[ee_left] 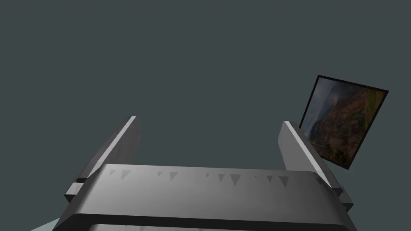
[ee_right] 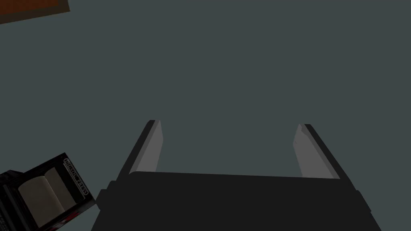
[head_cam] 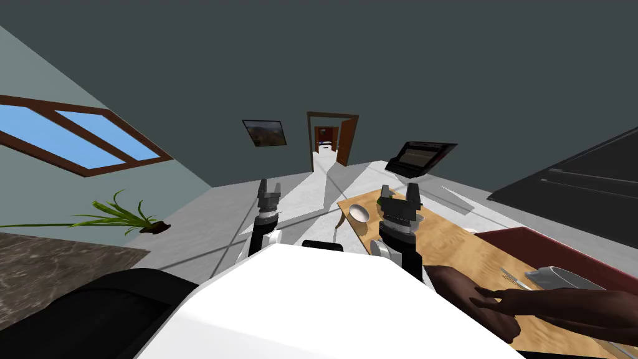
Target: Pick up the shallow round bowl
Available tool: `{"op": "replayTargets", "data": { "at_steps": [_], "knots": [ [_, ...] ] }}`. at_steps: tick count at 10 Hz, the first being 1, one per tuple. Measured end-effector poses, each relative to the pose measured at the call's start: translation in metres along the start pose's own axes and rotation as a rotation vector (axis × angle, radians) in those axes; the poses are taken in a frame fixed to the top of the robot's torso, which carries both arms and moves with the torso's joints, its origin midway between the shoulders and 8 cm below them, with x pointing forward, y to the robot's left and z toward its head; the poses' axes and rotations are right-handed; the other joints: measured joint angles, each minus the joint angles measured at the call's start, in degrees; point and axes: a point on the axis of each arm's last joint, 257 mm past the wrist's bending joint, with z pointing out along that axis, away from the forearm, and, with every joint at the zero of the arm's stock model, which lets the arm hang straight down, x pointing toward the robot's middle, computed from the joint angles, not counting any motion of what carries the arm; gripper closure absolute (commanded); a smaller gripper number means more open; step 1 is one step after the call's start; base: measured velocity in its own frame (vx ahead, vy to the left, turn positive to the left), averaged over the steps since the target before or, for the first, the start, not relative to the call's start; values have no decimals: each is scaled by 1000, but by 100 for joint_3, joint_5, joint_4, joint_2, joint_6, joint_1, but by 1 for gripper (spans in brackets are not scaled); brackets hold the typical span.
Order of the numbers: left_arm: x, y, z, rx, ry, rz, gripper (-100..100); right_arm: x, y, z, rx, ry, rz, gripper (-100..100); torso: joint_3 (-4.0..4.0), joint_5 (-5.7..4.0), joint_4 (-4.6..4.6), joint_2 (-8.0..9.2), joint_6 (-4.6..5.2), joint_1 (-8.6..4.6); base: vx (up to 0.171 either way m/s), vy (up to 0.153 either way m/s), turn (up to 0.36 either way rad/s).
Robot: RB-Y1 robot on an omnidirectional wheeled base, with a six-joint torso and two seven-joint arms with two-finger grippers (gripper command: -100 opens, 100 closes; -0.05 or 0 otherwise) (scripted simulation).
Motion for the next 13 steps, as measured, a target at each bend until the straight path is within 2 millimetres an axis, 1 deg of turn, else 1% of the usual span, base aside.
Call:
{"op": "replayTargets", "data": {
  "at_steps": [1, 3, 6, 7, 8, 9, 10, 11, 12, 13],
  "knots": [
    [0, 0, 0, 0, 0, 0, 0, 0, -4, -3, 16, 16, -17, -100, 3, 0, 1, 5, -1, 2, -40, 23, 116],
    [0, 0, 0, 0, 0, 0, 0, -1, -21, -11, 74, 62, -72, -100, 11, 2, 4, 19, -2, 9, -62, 36, 175],
    [0, 0, 0, 0, 0, 0, 0, -12, -59, -43, 221, 137, -193, -100, 19, 5, 7, 34, -1, 22, -79, 64, 234],
    [0, 0, 0, 0, 0, 0, 0, -18, -74, -59, 285, 163, -242, -100, 19, 5, 7, 32, -3, 23, -60, 36, 93],
    [0, 0, 0, 0, 0, 0, 0, -21, -81, -63, 313, 175, -265, -100, 16, 4, 7, 28, 1, 12, -74, 36, 167],
    [0, 0, 0, 0, 0, 0, 0, -27, -94, -73, 361, 193, -300, -100, 17, 2, 7, 30, -1, 10, -96, 64, 354],
    [0, 0, 0, 0, 0, 0, 0, -39, -102, -93, 429, 218, -350, -100, 23, 4, 8, 40, -1, 17, -99, 73, 351],
    [0, 0, 0, 0, 0, 0, 0, -56, -119, -113, 502, 241, -399, -100, 24, 4, 9, 41, -2, 17, -66, 46, 93],
    [0, 0, 0, 0, 0, 0, 0, -61, -126, -124, 543, 255, -426, -100, 20, 3, 8, 33, 3, 12, -60, 46, 247],
    [0, 0, 0, 0, 0, 0, 0, -66, -137, -141, 601, 275, -464, -100, 18, 3, 7, 30, -2, 10, -89, 67, 385]
  ]
}}
